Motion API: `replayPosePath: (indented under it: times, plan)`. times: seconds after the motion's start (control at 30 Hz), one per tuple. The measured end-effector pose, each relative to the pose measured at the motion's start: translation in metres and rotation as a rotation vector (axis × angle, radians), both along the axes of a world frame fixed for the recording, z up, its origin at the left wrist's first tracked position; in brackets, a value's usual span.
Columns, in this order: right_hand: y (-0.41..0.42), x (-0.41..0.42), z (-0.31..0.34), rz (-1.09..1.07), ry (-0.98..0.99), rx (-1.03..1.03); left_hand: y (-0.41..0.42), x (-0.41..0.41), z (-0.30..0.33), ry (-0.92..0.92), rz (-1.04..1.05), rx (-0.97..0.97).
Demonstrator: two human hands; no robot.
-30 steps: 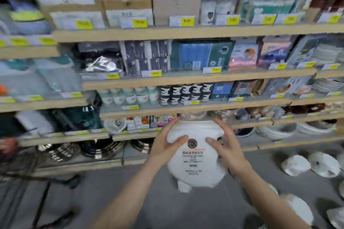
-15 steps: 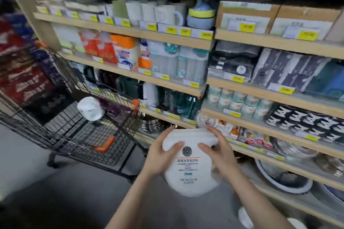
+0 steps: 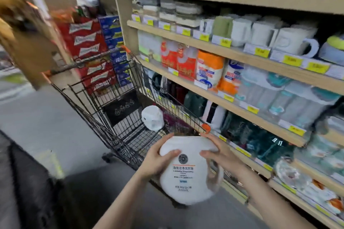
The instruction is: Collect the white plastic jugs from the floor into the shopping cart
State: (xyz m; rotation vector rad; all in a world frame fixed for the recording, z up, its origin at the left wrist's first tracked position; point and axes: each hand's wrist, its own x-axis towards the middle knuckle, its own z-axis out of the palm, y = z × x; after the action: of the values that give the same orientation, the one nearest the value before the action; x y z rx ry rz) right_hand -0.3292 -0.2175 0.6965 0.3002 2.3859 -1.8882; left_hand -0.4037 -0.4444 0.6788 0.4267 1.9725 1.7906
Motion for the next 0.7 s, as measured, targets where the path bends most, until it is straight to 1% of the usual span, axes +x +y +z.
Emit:
replayPosePath:
  times: [0.13,0.27,0.4,0.57,0.7]
  plan:
    - [-0.007,-0.066,-0.012,-0.007,0.012,0.008,-0.016,-0.066,-0.006,-0.031,-0.037,-0.028]
    - [-0.019,-0.139,-0.013,0.004,0.028,-0.089,-0.025,-0.146,0.001,0.013,-0.049,-0.086]
    - [-0.025,-0.199,-0.013,-0.023,-0.004,-0.116,-0.03,-0.214,0.012,-0.022,-0.124,-0.091]
    - [-0.03,-0.256,-0.021,-0.043,-0.028,-0.057,-0.035,-0.288,0.002,-0.025,-0.171,-0.107]
    - [-0.039,-0.302,-0.027,-0.048,-0.065,0.011,-0.04,-0.35,-0.01,0.002,-0.296,-0.126]
